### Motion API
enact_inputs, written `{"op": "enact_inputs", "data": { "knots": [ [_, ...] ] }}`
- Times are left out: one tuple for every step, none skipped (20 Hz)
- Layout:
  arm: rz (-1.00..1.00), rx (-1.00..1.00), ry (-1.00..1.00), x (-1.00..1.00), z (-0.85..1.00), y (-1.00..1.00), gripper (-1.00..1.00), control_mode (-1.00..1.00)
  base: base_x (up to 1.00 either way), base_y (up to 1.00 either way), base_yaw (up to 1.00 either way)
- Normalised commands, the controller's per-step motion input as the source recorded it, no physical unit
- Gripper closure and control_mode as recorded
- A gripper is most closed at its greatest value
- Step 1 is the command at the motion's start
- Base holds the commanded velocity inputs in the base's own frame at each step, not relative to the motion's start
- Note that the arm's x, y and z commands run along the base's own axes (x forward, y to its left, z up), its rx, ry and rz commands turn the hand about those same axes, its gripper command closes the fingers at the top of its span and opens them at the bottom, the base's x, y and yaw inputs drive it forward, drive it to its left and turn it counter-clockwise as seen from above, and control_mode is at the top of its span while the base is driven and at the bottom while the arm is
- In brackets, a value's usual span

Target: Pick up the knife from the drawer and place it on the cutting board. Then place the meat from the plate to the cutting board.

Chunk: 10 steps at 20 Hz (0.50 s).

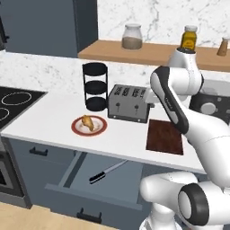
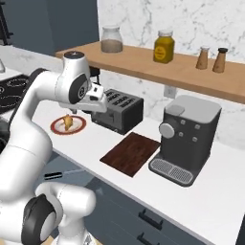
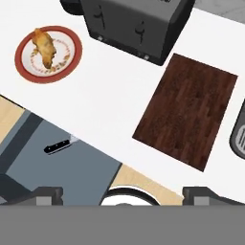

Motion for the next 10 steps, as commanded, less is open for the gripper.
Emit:
{"op": "enact_inputs", "data": {
  "knots": [
    [0.00,0.00,0.00,0.00,0.00,0.00,-1.00,1.00,-0.48,0.00,0.24],
    [0.00,0.00,0.00,0.00,0.00,0.00,-1.00,1.00,-0.49,0.00,0.21],
    [0.00,0.00,0.00,0.00,0.00,0.00,-1.00,1.00,-0.48,-0.04,0.20],
    [0.00,0.00,0.00,0.00,0.00,0.00,-1.00,1.00,-0.45,-0.01,0.18],
    [0.00,0.00,0.00,0.00,0.00,0.00,-1.00,1.00,-0.39,-0.01,0.17],
    [0.00,0.00,0.00,0.00,0.00,0.00,-1.00,1.00,-0.28,-0.01,0.15],
    [0.00,0.00,0.00,0.00,0.00,0.00,-1.00,1.00,0.00,-0.15,0.12],
    [0.00,0.00,0.00,0.00,0.00,0.00,-1.00,1.00,0.00,-0.28,0.11],
    [0.00,0.00,0.00,0.00,0.00,0.00,-1.00,1.00,0.00,-0.37,0.10],
    [0.00,0.00,0.00,0.00,0.00,0.00,-1.00,1.00,0.00,-0.41,0.09]
  ]
}}
